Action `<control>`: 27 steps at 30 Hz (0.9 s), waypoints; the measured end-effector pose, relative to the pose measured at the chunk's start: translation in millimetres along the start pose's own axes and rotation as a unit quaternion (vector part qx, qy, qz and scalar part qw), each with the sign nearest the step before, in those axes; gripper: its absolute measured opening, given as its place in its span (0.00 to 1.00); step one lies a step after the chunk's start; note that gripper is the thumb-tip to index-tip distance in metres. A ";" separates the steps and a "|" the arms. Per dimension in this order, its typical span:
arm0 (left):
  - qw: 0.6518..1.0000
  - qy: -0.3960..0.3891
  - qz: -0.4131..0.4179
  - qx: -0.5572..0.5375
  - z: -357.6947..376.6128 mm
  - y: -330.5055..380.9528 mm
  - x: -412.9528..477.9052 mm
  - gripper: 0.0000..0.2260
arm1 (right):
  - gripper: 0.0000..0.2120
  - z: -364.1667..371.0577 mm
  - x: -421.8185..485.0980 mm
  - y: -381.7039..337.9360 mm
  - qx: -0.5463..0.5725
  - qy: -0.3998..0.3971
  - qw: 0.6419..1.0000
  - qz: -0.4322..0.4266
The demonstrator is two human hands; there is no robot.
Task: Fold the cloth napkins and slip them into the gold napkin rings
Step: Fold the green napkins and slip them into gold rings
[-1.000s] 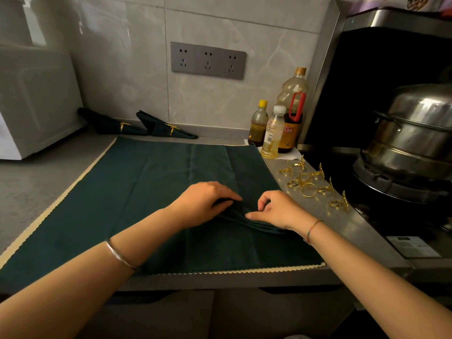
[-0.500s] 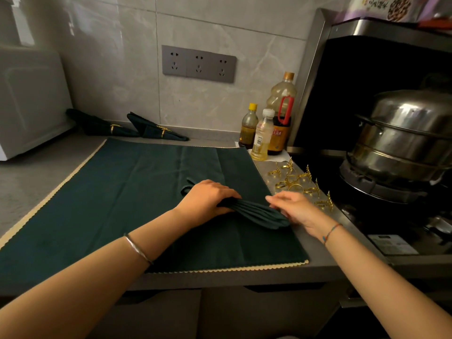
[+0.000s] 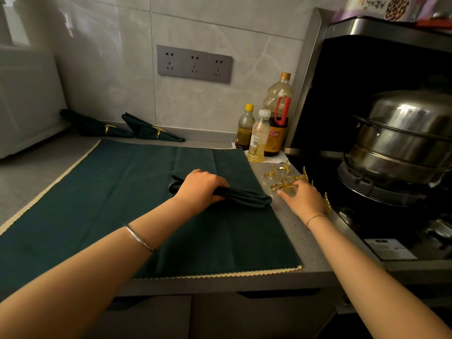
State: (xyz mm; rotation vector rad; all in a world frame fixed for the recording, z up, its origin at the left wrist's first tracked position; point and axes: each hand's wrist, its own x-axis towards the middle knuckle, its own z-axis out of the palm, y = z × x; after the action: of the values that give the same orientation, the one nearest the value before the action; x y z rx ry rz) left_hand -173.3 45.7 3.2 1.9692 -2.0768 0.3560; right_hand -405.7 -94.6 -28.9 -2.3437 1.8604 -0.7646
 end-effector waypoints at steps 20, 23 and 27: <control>0.994 0.008 -0.093 -0.065 -2.4 -56.1 -0.2 0.15 | 0.16 -14.2 -8.5 -57.2 0.384 -0.042 0.913 -0.130; 0.989 0.045 -0.108 -0.090 1.6 -63.4 -5.2 0.15 | 0.15 -0.9 -5.3 -73.2 0.442 -0.054 0.886 -0.126; 0.984 0.082 -0.101 -0.125 3.0 -69.4 -8.3 0.15 | 0.16 8.1 -7.9 -81.7 0.533 -0.078 0.837 -0.100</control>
State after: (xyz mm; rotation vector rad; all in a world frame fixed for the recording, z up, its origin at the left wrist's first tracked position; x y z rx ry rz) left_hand -103.6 48.7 -2.3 1.9075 -1.7109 0.1965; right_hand -329.9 -67.0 -11.1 -1.7308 0.7279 -1.1663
